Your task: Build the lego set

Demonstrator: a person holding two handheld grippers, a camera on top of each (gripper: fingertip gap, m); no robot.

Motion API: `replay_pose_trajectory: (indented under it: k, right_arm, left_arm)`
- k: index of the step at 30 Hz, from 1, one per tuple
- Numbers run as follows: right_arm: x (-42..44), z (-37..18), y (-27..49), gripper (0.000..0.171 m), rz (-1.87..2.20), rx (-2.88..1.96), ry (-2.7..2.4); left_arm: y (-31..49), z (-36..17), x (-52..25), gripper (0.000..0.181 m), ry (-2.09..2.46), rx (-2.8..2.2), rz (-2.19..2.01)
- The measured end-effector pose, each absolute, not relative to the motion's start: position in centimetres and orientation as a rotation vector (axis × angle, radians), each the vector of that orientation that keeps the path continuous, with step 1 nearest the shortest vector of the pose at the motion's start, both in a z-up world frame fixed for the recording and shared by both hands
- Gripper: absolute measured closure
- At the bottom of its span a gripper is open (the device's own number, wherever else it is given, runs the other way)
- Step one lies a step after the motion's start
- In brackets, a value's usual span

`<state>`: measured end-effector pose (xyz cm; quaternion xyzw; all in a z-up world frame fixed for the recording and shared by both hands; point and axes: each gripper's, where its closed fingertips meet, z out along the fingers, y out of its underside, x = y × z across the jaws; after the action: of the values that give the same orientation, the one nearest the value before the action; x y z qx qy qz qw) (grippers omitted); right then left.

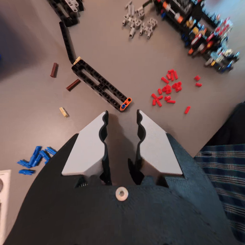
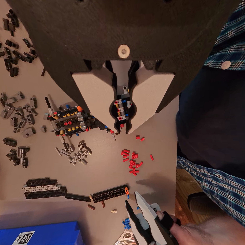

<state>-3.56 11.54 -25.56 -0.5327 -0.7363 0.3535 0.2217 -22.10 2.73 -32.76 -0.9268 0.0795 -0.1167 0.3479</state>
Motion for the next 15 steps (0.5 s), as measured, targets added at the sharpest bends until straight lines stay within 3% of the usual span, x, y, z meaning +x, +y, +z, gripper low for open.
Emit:
replay_pose_trajectory:
  k: [4, 9, 15]
  right_arm:
    - [-3.6, -25.3, 11.6, 0.165, 0.981, -1.471, -2.023]
    - [-3.6, -25.2, 11.5, 0.165, 0.977, -1.466, -2.025]
    - [-3.3, -24.9, 11.8, 0.165, 0.974, -1.463, -2.016]
  left_arm:
    - [3.0, -33.3, -22.3, 0.129, 0.009, -2.388, -0.358]
    - [3.8, -33.6, -22.0, 0.163, -0.103, -2.364, -0.376]
    - [4.4, -33.6, -21.8, 0.181, -0.037, -2.358, -0.339]
